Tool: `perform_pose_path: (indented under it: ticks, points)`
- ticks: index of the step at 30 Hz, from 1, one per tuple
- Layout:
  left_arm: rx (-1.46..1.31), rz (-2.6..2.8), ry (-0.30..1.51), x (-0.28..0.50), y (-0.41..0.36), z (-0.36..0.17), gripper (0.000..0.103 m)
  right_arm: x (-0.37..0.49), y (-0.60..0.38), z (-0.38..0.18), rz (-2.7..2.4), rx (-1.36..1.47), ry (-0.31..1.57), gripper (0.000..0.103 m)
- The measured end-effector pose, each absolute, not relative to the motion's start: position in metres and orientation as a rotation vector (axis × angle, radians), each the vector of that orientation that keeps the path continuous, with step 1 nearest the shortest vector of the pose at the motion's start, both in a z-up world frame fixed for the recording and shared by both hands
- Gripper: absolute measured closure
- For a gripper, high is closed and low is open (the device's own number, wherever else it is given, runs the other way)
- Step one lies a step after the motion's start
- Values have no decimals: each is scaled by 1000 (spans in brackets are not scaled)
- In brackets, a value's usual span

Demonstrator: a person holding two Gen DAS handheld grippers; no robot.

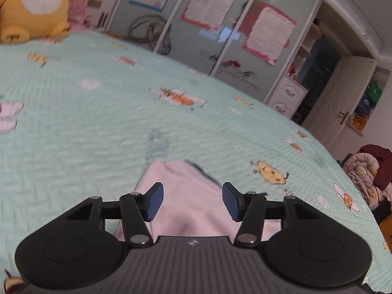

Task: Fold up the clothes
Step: 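Move the left gripper over the shirt and grasp the navy trim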

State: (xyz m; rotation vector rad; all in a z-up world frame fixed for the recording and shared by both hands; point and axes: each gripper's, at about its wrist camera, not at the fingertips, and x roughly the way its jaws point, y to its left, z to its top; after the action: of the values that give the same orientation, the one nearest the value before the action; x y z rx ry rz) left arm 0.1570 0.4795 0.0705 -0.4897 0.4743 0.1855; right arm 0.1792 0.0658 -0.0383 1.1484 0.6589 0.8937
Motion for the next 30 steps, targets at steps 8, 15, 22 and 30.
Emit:
perform_pose_path:
  ticks: [8,15,22,30]
  points:
    - [-470,215,470,161,492,54,47,178,66,-39,894,1148,658,48]
    - [-398,191,471,173,493,45,47,180,66,-39,894,1147,658,48]
    - [-297,135,493,175,487,37,84,180,65,-38,895,1144,657,48]
    - [-211,208,514,169,480,42,99,180,64,-38,893,1139,657,48]
